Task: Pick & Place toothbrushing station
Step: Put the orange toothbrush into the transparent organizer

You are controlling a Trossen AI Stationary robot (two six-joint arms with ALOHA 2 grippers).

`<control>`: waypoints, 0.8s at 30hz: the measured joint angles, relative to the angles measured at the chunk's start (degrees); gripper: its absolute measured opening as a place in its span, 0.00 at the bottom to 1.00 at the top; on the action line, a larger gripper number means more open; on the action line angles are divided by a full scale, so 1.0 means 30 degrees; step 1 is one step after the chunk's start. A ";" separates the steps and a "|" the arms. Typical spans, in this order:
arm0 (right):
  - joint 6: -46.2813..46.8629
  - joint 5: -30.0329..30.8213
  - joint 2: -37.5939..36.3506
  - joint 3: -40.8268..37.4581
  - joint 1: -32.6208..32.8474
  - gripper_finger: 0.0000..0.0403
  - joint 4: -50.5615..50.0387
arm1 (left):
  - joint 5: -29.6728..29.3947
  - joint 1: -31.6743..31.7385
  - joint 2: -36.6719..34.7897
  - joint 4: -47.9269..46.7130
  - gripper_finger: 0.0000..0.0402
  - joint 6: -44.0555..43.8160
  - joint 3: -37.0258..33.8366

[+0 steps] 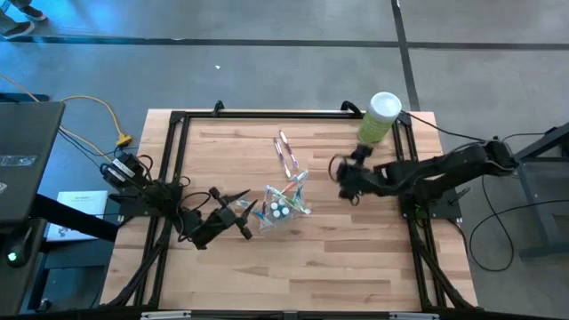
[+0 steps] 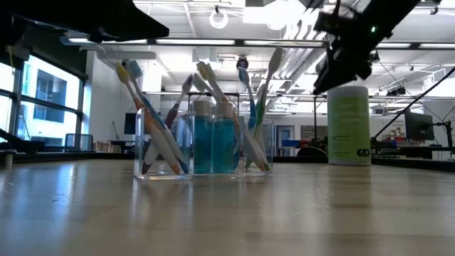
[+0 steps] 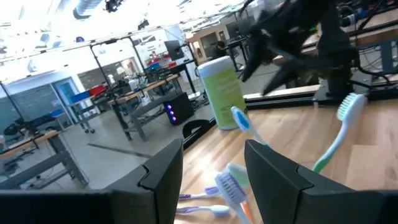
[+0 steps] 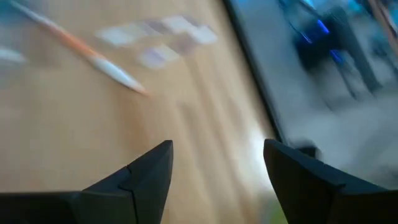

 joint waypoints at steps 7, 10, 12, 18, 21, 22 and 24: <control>-0.0392 -0.5245 -0.0027 -0.2092 -0.4948 0.60 0.2246 | 0.4334 -0.0744 -0.0005 -0.0020 0.41 0.0083 0.0000; -0.2662 -0.9703 0.0141 -0.4487 -0.6929 0.60 0.7902 | 0.5134 -0.1019 0.0002 -0.0027 0.41 0.0145 0.0000; -0.3414 -1.2109 0.0427 -0.5946 -0.8059 0.60 1.1637 | 0.5063 -0.1026 0.0002 -0.0027 0.41 -0.0052 0.0000; -0.3276 -1.4662 0.1692 -0.7883 -0.9899 0.60 1.6721 | 0.4902 -0.1003 0.0002 -0.0044 0.41 -0.0084 0.0000; -0.3269 -1.6301 0.2494 -0.7869 -0.9865 0.60 1.6725 | 0.4810 -0.1003 -0.0002 -0.0152 0.41 -0.0128 0.0000; -0.3265 -1.6916 0.2734 -0.7876 -0.9779 0.60 1.6732 | 0.4776 -0.1011 0.0002 -0.0227 0.41 -0.0128 0.0000; -0.3262 -1.8231 0.3241 -0.7868 -0.9523 0.60 1.6943 | 0.4718 -0.1011 -0.0001 -0.0304 0.41 -0.0128 -0.0004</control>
